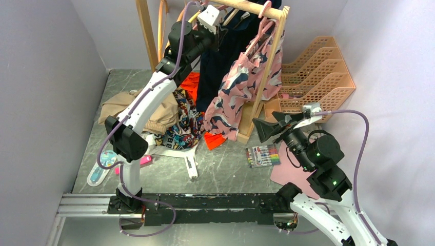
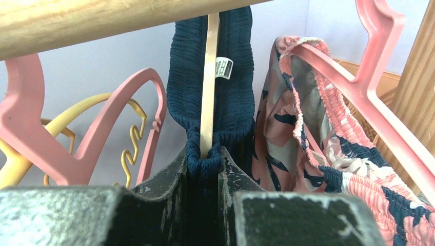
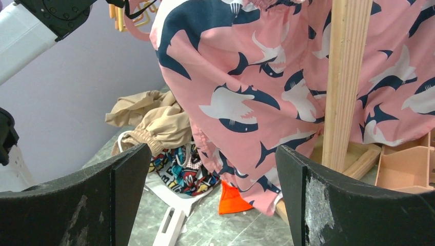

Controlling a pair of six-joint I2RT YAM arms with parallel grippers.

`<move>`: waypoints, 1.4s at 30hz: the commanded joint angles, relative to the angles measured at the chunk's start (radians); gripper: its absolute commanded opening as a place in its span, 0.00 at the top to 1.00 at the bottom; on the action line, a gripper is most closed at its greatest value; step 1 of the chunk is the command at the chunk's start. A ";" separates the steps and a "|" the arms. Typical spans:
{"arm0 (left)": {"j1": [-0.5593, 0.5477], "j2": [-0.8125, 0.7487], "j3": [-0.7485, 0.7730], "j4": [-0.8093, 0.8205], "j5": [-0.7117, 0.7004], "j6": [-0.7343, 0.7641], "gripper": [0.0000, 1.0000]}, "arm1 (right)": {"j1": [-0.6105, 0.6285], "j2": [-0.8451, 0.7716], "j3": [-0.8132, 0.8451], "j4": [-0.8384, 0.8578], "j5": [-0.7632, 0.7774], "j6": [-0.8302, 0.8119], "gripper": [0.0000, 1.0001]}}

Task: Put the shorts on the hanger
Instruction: Place the hanger at the clothesline.

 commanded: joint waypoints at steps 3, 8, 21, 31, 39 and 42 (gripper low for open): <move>-0.020 -0.046 0.024 0.124 0.017 0.017 0.93 | -0.002 -0.010 -0.020 0.012 0.010 -0.019 0.04; -0.022 -0.065 0.007 0.058 -0.025 0.001 0.93 | -0.003 -0.011 -0.028 0.017 0.009 -0.017 0.04; -0.047 -0.135 -0.033 -0.082 -0.114 -0.067 0.93 | -0.001 -0.015 -0.044 0.028 -0.002 0.002 0.04; -0.113 -0.125 0.038 -0.226 -0.223 -0.077 0.93 | -0.002 -0.020 -0.039 0.027 -0.005 0.024 0.04; -0.116 -0.173 0.017 -0.248 -0.275 -0.087 0.93 | -0.002 -0.029 -0.035 0.017 -0.008 0.040 0.04; -0.120 -0.180 0.041 -0.286 -0.280 -0.084 0.93 | -0.002 -0.029 -0.031 0.015 -0.009 0.045 0.04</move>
